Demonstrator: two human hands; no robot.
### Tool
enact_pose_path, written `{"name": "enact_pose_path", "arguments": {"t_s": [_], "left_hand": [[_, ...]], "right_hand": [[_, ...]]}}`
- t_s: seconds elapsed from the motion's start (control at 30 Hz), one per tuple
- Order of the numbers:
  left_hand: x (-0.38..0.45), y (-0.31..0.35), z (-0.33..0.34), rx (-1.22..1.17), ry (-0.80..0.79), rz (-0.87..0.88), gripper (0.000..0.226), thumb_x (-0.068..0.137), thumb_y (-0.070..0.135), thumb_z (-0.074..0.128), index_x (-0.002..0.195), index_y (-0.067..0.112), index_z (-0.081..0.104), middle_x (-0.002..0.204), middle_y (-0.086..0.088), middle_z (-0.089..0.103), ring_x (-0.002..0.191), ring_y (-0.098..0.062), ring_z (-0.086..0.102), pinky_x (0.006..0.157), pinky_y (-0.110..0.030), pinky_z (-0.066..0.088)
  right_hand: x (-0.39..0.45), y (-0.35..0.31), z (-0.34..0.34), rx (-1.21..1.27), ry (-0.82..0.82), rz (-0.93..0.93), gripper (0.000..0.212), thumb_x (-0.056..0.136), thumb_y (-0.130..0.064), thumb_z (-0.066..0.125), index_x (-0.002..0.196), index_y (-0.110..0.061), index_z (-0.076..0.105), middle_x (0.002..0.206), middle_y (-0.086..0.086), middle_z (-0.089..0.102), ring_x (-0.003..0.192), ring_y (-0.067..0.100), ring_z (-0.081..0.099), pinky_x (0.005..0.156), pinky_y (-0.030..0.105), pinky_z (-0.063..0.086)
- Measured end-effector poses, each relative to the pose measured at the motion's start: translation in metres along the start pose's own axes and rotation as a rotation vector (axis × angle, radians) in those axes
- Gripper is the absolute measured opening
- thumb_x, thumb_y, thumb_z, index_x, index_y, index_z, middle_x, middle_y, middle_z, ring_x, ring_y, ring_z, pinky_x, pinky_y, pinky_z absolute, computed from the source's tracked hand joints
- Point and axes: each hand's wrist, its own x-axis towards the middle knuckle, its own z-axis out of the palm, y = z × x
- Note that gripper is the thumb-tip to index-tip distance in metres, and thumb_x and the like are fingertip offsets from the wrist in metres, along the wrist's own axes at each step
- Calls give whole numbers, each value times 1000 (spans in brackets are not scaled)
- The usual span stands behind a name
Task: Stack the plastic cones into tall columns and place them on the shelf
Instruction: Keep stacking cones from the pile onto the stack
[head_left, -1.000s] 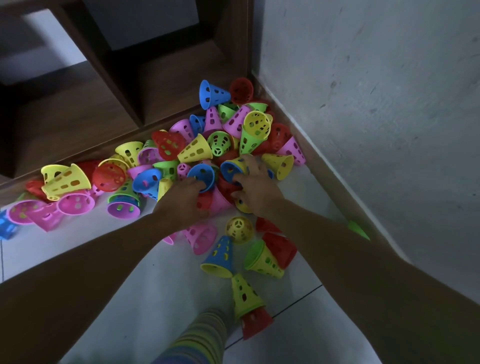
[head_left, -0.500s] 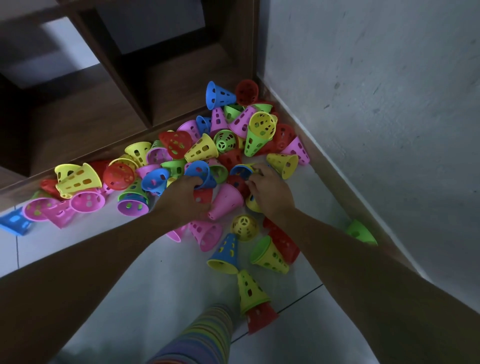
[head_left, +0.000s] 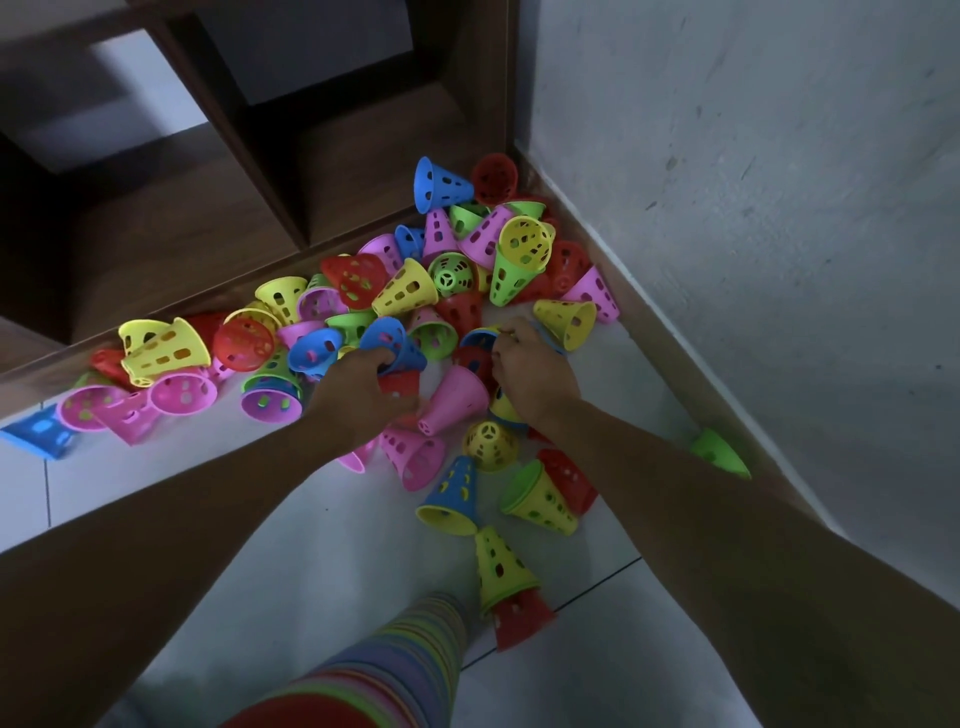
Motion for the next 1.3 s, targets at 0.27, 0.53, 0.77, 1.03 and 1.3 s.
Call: {"name": "enact_pose_path", "arguments": {"t_s": [0.27,0.53,0.77,1.03,1.3], "left_hand": [[-10,3,-39,29,65,34,61,84,37,80,132,5,59,123,-14,64,100,-22,56,81,-31,45],[-35,26,-104,133,74,113,53,80,39,82,121,12,62,111,-10,64,88,-24,59,76,-40,53],[-82,65,-188,56,150,243,52,78,42,84,118,13,65,109,-5,65,93,-22,61,84,-39,51],[-164,118,-269,-92,162,400,49,74,56,78,110,25,64,105,5,66,91,-13,65,79,-33,55],[-238,131,-286,-301,115,444,53,67,54,73,111,26,65,113,9,65,93,-12,70,77,-29,63]], "right_hand": [[-11,0,-25,54,90,51,18,100,-13,51,112,-5,61,134,9,48,99,28,62,81,43,56],[-41,-17,-92,270,183,108,20,99,-11,51,85,-4,64,106,16,55,80,27,58,79,40,52],[-89,-58,-175,481,168,224,24,98,-10,54,81,0,68,70,9,62,44,12,56,50,29,51],[-152,-114,-266,628,197,267,23,96,-15,54,91,-3,74,78,10,67,53,9,58,60,29,49],[-245,-128,-300,709,168,318,29,98,-19,56,77,-11,73,68,4,60,62,13,51,59,25,42]]}}
